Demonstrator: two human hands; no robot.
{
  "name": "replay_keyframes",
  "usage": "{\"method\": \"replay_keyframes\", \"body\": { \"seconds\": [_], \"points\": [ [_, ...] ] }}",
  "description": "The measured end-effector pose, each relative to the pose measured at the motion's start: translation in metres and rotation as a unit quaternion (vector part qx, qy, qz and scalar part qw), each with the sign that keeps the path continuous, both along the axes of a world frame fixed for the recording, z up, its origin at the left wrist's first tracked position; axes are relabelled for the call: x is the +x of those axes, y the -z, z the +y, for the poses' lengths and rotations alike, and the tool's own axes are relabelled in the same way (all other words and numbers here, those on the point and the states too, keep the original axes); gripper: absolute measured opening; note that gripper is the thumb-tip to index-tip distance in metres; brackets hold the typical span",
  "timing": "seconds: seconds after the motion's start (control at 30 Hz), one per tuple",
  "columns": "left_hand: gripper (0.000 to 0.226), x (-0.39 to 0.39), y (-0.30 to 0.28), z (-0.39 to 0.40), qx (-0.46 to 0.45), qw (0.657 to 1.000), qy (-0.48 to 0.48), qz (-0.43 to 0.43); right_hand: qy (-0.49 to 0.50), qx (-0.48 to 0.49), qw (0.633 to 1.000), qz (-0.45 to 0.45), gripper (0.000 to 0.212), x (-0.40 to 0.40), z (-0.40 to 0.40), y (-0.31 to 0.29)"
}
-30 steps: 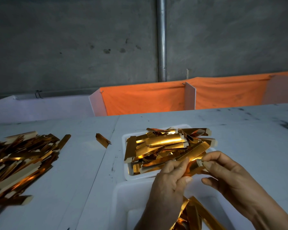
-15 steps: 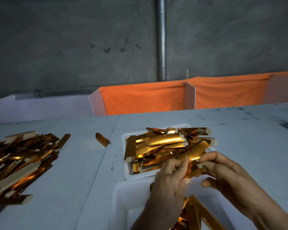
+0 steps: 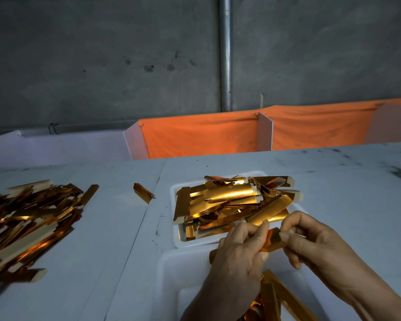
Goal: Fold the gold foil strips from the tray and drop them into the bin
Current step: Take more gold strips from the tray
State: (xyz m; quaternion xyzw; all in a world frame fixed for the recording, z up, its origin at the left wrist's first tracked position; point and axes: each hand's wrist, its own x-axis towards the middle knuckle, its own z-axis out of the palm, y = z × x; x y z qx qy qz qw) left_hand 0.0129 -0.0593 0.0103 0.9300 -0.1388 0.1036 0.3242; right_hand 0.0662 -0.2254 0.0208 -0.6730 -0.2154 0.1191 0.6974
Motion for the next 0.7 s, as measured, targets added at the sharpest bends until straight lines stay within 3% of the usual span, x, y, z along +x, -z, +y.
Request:
{"method": "replay_keyframes", "body": {
  "seconds": [0.13, 0.27, 0.4, 0.7],
  "points": [
    [0.051, -0.0007, -0.0026, -0.0008, 0.055, 0.998, -0.003, -0.009, 0.019, -0.051, 0.998, -0.028, 0.027, 0.0025, -0.0010, 0.0080],
    [0.050, -0.0016, -0.0064, -0.0005, 0.057, 0.998, -0.012, -0.013, -0.010, -0.005, 1.000, 0.021, 0.013, 0.0015, 0.0008, 0.0034],
    [0.051, -0.0027, -0.0084, 0.0005, 0.038, 0.999, -0.020, -0.007, -0.037, 0.081, 0.989, 0.117, 0.025, 0.0030, 0.0007, 0.0021],
    [0.050, -0.0032, -0.0069, 0.0028, 0.025, 0.999, -0.013, -0.026, -0.050, 0.127, 0.975, 0.177, 0.010, 0.0034, 0.0031, 0.0019]
  ]
}}
